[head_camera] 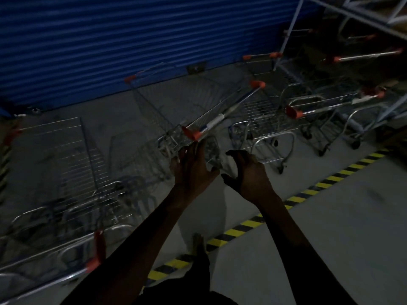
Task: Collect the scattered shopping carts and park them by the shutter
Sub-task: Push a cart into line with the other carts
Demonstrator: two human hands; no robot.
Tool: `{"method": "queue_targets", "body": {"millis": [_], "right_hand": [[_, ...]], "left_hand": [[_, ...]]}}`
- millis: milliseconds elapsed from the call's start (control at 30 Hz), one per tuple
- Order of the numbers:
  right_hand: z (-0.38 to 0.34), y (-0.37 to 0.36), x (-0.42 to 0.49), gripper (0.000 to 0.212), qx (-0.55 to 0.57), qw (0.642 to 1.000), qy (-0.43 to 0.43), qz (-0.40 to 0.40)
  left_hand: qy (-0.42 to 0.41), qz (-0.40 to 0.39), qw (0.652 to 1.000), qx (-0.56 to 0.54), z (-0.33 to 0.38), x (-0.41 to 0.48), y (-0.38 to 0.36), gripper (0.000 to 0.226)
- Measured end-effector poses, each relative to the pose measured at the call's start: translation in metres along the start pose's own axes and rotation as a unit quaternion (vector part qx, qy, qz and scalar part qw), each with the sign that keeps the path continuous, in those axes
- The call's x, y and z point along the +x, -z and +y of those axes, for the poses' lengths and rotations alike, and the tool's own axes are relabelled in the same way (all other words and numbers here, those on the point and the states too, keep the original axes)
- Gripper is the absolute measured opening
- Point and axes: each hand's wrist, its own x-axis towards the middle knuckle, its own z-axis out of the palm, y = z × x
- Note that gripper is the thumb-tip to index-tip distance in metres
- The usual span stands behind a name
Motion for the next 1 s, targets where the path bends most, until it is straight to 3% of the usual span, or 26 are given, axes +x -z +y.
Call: {"method": "queue_targets", "body": {"millis": [400,667,833,1000], "right_hand": [[0.114,0.011,0.147,0.082,-0.15,0.984,0.002,-0.095],[0.196,0.004,0.241,0.096,-0.178,0.969,0.023,-0.169],[0.237,-0.004,0.309,0.092,-0.2,0.954,0.115,-0.191],[0.265,-0.02,0.363,0.056,-0.198,0.933,0.202,-0.223]], "left_hand": [[0.048,-0.059,0.997,0.002,0.022,0.148,-0.066,0.103],[0.106,-0.126,0.982,-0.094,0.021,0.22,-0.115,0.119],[0.144,-0.141,0.979,0.004,0.028,0.256,-0.116,0.083],[0.173,-0.179,0.967,0.058,0.018,0.267,-0.127,0.053]]}}
